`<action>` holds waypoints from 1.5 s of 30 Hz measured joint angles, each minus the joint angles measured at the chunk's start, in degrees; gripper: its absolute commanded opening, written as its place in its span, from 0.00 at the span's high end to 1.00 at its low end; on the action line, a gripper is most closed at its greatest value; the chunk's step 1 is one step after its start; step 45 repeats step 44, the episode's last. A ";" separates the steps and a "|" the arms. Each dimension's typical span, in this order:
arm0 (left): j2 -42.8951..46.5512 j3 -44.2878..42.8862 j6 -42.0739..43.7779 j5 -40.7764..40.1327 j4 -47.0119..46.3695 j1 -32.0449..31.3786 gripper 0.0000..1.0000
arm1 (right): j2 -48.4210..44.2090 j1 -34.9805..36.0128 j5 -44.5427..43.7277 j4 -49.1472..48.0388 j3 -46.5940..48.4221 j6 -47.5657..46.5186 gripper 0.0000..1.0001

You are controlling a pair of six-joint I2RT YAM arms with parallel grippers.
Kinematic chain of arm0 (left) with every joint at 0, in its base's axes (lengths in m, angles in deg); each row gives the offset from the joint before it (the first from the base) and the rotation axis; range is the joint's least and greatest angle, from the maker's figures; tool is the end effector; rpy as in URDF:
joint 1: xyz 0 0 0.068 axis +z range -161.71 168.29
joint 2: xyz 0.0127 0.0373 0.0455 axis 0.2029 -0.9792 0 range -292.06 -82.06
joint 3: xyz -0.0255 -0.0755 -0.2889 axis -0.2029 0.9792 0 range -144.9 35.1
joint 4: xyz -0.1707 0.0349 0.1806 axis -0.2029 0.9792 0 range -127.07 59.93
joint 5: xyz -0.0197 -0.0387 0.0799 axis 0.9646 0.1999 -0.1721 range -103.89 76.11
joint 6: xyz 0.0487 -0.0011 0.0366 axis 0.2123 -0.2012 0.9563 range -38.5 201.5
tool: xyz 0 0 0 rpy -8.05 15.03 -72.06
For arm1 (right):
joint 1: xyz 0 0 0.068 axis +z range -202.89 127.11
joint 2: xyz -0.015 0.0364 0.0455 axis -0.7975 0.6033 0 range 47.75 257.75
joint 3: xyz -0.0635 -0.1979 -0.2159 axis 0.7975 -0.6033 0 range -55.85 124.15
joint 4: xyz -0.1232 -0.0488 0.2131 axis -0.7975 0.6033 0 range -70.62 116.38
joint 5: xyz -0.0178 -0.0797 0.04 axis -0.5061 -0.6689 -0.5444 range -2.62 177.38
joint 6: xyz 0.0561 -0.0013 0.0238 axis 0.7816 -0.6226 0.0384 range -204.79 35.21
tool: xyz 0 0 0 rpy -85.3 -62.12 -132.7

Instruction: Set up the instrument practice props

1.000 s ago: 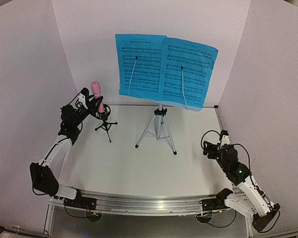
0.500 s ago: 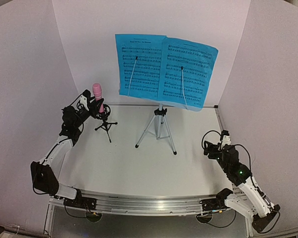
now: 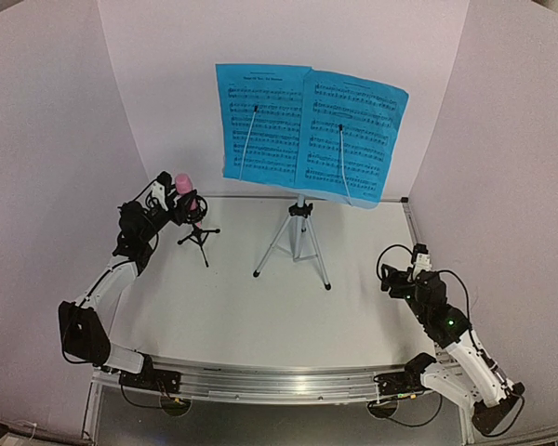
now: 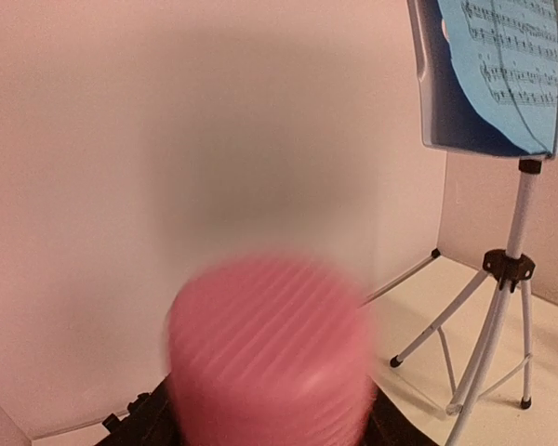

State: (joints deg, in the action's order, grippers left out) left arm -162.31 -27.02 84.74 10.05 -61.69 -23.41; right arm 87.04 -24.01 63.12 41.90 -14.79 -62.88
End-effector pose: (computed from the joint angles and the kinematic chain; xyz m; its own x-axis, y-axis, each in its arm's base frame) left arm 0.3158 -0.0842 0.3983 0.1434 0.0231 -0.9894 0.5730 0.8132 0.1021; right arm 0.1264 0.0485 0.3245 -0.3265 0.2083 -0.9220 0.0191 0.9767 0.2139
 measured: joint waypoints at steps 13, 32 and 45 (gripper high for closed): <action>5.03 -0.12 -0.29 -1.87 10.15 0.00 0.15 | 4.56 0.00 1.55 -0.21 1.39 -4.36 0.09; 42.79 21.39 -6.51 -20.09 33.32 14.00 0.01 | -16.81 -1.77 0.05 -11.89 -21.82 -20.56 0.02; 40.46 45.56 -0.08 -19.56 32.89 16.41 0.00 | -27.25 -1.86 -10.45 -18.42 -34.58 -19.97 0.02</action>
